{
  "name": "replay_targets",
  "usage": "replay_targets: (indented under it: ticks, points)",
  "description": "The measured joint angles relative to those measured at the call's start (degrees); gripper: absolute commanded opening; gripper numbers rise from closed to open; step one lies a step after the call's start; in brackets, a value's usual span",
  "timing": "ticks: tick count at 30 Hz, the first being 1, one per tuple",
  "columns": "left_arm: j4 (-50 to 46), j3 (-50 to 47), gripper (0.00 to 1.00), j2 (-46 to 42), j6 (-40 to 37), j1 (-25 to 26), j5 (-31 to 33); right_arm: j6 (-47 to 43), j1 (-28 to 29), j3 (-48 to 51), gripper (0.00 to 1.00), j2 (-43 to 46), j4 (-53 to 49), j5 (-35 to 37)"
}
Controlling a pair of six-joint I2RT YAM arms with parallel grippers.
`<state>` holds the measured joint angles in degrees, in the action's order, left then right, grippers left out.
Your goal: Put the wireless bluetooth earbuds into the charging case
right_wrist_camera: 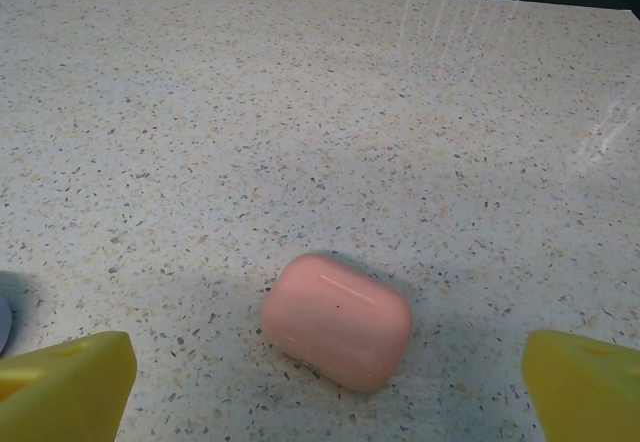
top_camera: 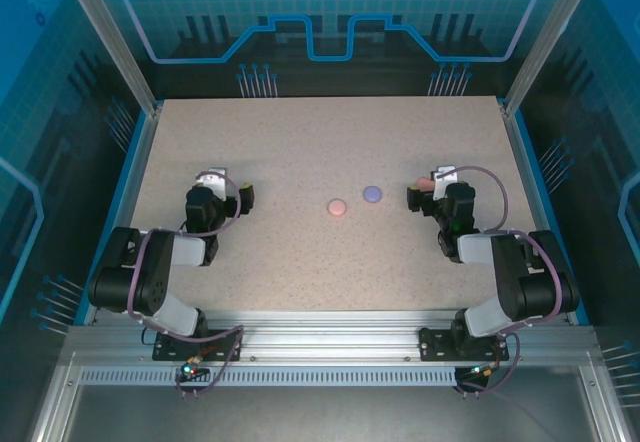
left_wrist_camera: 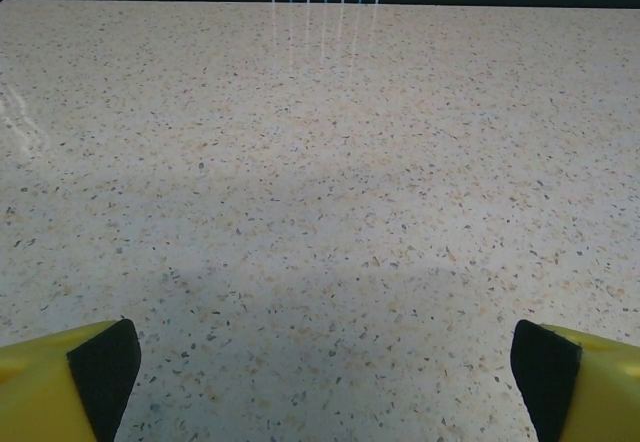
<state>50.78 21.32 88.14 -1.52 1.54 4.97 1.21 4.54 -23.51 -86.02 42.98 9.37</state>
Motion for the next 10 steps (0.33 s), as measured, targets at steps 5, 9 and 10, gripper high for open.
replay_targets:
  ticks: [5, 9, 10]
  points:
    - [0.04, 0.0, 0.99, 0.0, 0.0, 0.0, -0.35, 0.0, 0.0, 0.0, 1.0, 0.0, 0.0, -0.02]
    - [0.02, 0.0, 0.99, 0.0, 0.0, 0.0, -0.37, 0.0, 0.0, 0.0, 1.0, 0.0, 0.0, -0.26]
    - [0.02, 0.0, 0.99, 0.0, 0.02, 0.0, -0.35, 0.0, 0.0, 0.0, 1.0, 0.0, 0.0, -0.46]
